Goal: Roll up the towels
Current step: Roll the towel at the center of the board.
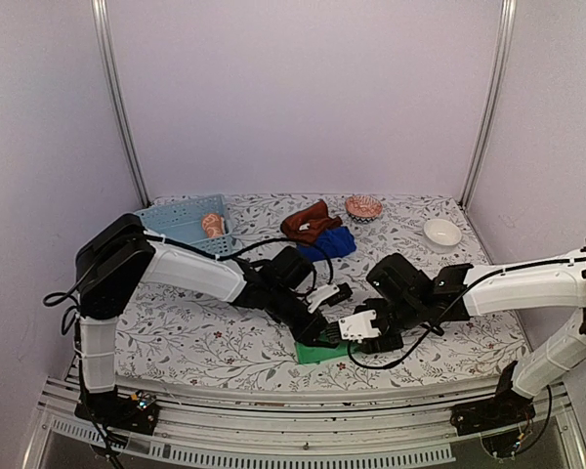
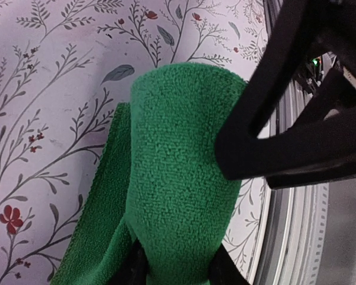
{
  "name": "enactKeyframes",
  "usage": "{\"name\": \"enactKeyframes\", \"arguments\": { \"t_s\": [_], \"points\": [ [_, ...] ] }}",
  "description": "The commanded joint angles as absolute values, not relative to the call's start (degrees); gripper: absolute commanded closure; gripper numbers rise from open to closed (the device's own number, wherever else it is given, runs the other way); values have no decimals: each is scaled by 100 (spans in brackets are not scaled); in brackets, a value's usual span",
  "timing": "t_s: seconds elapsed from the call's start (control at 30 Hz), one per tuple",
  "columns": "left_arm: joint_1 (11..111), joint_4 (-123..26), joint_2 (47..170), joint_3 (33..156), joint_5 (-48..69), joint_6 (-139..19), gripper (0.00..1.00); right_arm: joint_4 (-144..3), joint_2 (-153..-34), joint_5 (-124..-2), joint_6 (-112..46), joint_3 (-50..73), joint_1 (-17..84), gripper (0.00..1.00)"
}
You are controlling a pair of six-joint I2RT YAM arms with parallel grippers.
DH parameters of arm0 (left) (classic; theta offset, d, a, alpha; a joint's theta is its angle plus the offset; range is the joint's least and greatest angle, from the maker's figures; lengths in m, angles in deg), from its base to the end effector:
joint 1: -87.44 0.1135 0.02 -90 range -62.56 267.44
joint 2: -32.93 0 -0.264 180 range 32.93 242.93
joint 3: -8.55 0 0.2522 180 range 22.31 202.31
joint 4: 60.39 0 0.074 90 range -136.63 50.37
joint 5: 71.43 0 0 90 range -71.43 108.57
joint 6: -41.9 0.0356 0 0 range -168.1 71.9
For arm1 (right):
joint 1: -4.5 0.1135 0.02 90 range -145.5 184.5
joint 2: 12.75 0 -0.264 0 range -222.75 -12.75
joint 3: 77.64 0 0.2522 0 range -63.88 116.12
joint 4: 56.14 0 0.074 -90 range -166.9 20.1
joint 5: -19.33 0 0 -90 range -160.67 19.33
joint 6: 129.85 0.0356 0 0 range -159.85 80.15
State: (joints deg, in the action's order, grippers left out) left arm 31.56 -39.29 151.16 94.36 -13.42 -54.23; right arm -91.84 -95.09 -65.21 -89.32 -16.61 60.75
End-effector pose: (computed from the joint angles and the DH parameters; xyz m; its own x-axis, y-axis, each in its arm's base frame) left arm 0.2198 -0.3580 0.1271 -0.5423 0.6389 -0.5457 0.8256 0.2848 -0.4870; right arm 0.1524 0.2342 0.1917 0.3482 -0.8408 -0.4145 -0.9108 -0.1987 -0.3620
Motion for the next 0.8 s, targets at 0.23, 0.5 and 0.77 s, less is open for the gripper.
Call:
{"name": "enactKeyframes", "arguments": {
  "t_s": [0.23, 0.5, 0.77],
  "points": [
    [3439, -3032, 15654, 9265, -1132, -5279, 81, -8334, -10355, -6611, -9100, -1921, 6123, 47],
    [3754, -3291, 15623, 9351, -1174, -5364, 58, -8858, -11221, -6243, -9132, -1713, 6117, 48],
    [3775, -3996, 14398, 8445, -412, -5548, 39, -9861, -11790, -5489, -8929, -1212, 5971, 73]
  ]
}}
